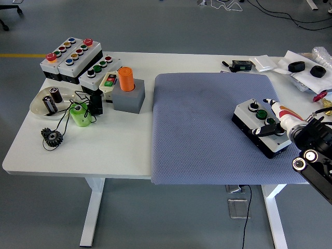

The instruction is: Pick up the button,place it on the desk,press the button,press the button

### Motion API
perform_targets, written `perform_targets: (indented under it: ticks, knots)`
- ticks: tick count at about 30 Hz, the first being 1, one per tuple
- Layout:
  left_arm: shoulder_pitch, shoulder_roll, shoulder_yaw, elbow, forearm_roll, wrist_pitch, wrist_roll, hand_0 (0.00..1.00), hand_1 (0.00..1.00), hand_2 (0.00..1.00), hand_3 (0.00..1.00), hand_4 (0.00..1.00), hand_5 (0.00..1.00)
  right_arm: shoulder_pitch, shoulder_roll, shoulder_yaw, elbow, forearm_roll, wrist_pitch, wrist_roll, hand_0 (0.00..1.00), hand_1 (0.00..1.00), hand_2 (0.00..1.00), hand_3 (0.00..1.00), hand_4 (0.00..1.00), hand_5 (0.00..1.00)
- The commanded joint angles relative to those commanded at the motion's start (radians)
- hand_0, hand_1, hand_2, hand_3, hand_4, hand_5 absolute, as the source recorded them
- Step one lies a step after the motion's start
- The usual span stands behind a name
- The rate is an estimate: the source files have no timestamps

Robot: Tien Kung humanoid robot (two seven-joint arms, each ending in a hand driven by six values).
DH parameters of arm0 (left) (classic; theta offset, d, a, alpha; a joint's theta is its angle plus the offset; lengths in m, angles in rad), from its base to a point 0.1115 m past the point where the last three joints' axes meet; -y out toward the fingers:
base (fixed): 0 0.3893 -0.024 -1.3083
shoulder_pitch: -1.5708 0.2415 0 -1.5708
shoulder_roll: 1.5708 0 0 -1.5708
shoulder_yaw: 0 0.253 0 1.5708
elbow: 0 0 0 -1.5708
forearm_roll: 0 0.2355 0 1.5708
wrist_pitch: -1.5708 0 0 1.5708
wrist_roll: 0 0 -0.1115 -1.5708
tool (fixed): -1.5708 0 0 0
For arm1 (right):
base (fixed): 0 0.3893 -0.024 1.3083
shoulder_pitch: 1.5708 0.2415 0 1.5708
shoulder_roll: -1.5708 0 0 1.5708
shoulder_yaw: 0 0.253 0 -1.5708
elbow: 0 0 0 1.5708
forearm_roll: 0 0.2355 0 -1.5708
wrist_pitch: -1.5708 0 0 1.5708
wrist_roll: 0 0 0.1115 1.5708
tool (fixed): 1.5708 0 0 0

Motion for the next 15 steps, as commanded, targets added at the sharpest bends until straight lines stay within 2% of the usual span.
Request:
perform_targets:
  ticks: [4, 5, 10, 11, 15]
  knots:
    - [0.001, 0.000, -0.001, 0.000, 0.002, 0.000, 0.001, 0.646, 0.695, 0.693, 0.499, 0.314, 0.998, 0.014, 0.010, -0.008, -0.018, -0.015, 0.020, -0.018, 0.891, 0.805, 0.896, 0.998, 0.919, 0.171]
    - [0.002, 0.000, -0.002, 0.000, 0.005, 0.000, 0.002, 0.647, 0.695, 0.693, 0.499, 0.317, 0.998, 0.021, 0.016, -0.012, -0.027, -0.023, 0.037, -0.018, 0.711, 0.641, 0.732, 0.923, 0.906, 0.168]
    - [0.004, 0.000, -0.006, 0.000, 0.012, 0.000, 0.003, 0.647, 0.695, 0.693, 0.499, 0.317, 0.998, 0.037, 0.029, -0.025, -0.054, -0.051, 0.079, -0.018, 0.711, 0.641, 0.732, 0.923, 0.906, 0.168]
    - [0.005, 0.000, -0.007, 0.000, 0.014, 0.000, 0.004, 0.647, 0.695, 0.693, 0.497, 0.317, 0.998, 0.039, 0.031, -0.027, -0.057, -0.057, 0.081, -0.018, 0.517, 0.474, 0.563, 0.824, 0.896, 0.168]
    - [0.008, 0.000, -0.012, 0.000, 0.023, 0.000, 0.006, 0.647, 0.695, 0.693, 0.497, 0.317, 0.998, 0.050, 0.036, -0.042, -0.076, -0.086, 0.097, -0.018, 0.517, 0.474, 0.563, 0.824, 0.896, 0.168]
